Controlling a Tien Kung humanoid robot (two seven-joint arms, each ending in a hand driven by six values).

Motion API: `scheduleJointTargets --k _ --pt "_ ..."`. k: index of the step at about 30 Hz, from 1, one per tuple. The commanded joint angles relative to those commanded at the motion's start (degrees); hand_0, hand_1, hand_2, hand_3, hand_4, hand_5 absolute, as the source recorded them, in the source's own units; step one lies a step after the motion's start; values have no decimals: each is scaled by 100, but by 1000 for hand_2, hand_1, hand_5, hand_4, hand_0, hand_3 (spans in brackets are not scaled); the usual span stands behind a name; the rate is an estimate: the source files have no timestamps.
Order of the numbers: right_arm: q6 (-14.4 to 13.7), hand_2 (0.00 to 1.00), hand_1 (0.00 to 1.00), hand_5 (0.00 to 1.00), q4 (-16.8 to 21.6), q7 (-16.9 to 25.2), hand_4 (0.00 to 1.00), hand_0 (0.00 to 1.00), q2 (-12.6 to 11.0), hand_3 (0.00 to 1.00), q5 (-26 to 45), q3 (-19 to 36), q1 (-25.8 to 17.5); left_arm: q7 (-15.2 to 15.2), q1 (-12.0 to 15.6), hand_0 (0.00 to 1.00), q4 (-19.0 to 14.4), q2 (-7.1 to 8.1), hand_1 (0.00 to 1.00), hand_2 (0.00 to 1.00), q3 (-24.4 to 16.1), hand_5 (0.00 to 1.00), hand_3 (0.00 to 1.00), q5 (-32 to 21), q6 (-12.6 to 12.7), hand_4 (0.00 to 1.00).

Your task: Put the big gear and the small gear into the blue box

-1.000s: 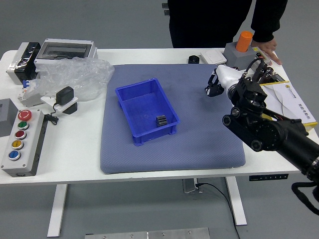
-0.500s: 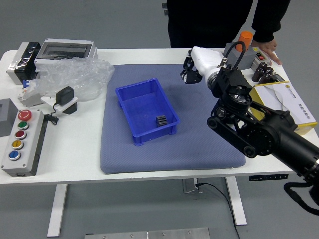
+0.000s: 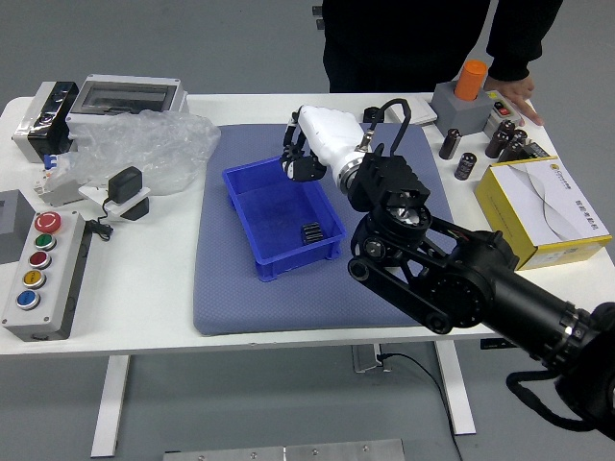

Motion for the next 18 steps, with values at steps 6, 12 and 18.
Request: scheduleJointTargets --k 6,12,18 --pt "-4 438 432 2 -25 23 654 502 44 459 67 4 -101 6 2 812 0 -19 791 800 -11 285 834 19 -6 630" --pt "213 585 493 187 -62 -36 662 643 44 657 305 14 -159 7 -5 812 0 -43 792 800 -30 281 834 42 -14 629" --pt "325 682 535 229 -54 -55 748 659 44 817 415 47 -221 11 -1 812 0 -61 791 800 -24 278 834 35 -13 626"
